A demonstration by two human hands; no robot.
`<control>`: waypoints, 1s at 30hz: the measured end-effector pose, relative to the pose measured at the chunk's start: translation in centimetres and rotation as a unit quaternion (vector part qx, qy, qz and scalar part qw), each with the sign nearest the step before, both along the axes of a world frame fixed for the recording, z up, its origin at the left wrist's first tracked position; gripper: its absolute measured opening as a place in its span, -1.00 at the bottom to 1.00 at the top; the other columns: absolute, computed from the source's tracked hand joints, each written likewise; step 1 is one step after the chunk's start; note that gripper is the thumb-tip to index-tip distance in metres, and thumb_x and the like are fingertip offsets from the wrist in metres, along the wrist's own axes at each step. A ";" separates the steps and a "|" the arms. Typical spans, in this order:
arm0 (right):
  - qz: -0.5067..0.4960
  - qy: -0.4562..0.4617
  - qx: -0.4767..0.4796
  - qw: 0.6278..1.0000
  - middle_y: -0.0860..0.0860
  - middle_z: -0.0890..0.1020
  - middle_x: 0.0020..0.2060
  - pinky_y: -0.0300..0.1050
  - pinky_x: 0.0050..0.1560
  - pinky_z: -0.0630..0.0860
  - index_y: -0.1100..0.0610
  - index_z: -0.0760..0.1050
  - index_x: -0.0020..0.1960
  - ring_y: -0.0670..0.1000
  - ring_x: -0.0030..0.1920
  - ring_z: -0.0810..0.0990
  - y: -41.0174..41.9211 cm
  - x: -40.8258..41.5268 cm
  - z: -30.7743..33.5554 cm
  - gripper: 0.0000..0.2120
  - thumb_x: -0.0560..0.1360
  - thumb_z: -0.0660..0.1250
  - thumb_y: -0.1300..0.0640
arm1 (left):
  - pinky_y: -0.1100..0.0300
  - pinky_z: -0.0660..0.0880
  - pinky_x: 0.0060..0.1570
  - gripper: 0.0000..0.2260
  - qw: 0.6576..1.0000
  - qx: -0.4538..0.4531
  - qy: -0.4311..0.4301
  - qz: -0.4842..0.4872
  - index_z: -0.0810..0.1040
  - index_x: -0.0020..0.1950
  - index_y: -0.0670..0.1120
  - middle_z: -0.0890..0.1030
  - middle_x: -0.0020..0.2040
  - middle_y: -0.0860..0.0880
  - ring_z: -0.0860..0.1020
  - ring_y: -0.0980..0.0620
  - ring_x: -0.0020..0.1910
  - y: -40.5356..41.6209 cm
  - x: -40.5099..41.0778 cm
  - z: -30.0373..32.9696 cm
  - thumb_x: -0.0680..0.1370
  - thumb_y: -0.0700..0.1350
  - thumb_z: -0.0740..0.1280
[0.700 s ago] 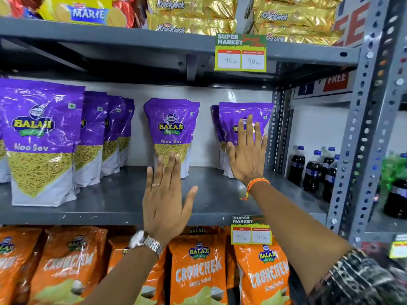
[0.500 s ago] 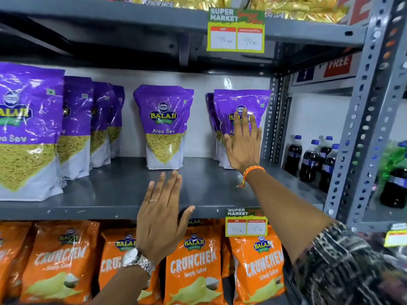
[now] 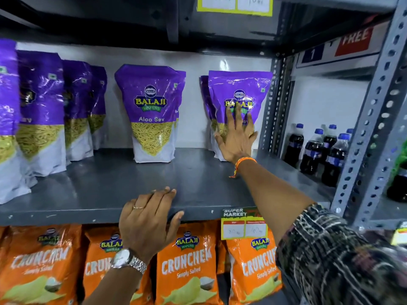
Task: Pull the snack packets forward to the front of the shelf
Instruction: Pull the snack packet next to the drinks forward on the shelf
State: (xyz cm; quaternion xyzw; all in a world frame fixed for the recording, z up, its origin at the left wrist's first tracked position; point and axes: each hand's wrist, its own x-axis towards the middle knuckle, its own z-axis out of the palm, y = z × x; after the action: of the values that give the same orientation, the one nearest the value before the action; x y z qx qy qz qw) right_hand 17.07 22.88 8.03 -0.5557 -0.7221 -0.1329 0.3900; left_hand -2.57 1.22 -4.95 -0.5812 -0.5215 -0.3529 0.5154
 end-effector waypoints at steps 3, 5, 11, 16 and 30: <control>-0.011 -0.005 -0.009 1.000 -0.05 -0.15 0.67 0.57 0.40 0.20 -0.06 -0.04 0.66 0.29 0.62 -0.04 0.3 -0.2 -0.3 -0.21 0.58 0.31 -0.11 | 0.05 0.45 -0.15 -0.55 1.000 0.009 0.008 0.002 0.70 0.15 -0.11 0.73 0.03 -0.07 0.68 -0.12 -0.09 0.4 -0.2 -0.3 0.62 0.17 0.18; -0.011 -0.003 -0.015 1.000 -0.05 -0.13 0.67 0.55 0.41 0.21 -0.06 -0.04 0.66 0.29 0.61 -0.03 0.3 -0.2 -0.2 -0.21 0.59 0.34 -0.06 | 0.06 0.44 -0.16 -0.56 1.000 0.016 0.014 0.003 0.70 0.15 -0.11 0.73 0.02 -0.07 0.68 -0.12 -0.10 0.5 -0.3 -0.3 0.61 0.17 0.18; 0.005 0.000 -0.020 1.000 -0.06 -0.12 0.67 0.51 0.39 0.27 -0.07 0.00 0.66 0.30 0.59 0.01 -0.9 0.2 0.2 -0.22 0.59 0.38 0.02 | 0.06 0.45 -0.18 -0.55 1.000 0.022 0.012 0.005 0.70 0.13 -0.11 0.73 0.00 -0.07 0.68 -0.12 -0.12 0.6 -0.2 -0.3 0.61 0.17 0.18; 0.012 0.005 -0.018 1.000 -0.08 -0.10 0.67 0.49 0.35 0.34 -0.06 0.04 0.65 0.29 0.57 0.05 -3.6 0.8 0.5 -0.22 0.58 0.42 0.04 | 0.04 0.44 -0.14 -0.55 1.000 -0.009 -0.001 -0.002 0.68 0.15 -0.10 0.73 0.03 -0.06 0.67 -0.12 -0.10 0.4 -0.3 -0.2 0.62 0.18 0.15; 0.012 0.038 0.029 0.999 -0.09 -0.03 0.67 0.48 0.33 0.37 -0.10 0.09 0.63 0.28 0.54 0.09 -15.0 5.1 -0.3 -0.21 0.55 0.46 0.05 | -0.03 0.39 -0.07 -0.58 0.986 -0.138 -0.086 -0.042 0.63 0.19 -0.10 0.69 0.06 -0.07 0.61 -0.15 -0.05 -2.2 1.1 0.9 0.61 0.14 0.14</control>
State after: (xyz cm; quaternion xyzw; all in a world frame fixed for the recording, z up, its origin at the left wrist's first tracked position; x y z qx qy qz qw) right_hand 22.14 7.83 7.72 -0.5399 -0.7093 -0.1279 0.4349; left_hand -1.46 -0.96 -4.02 -0.6355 -0.5826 -0.3477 0.3685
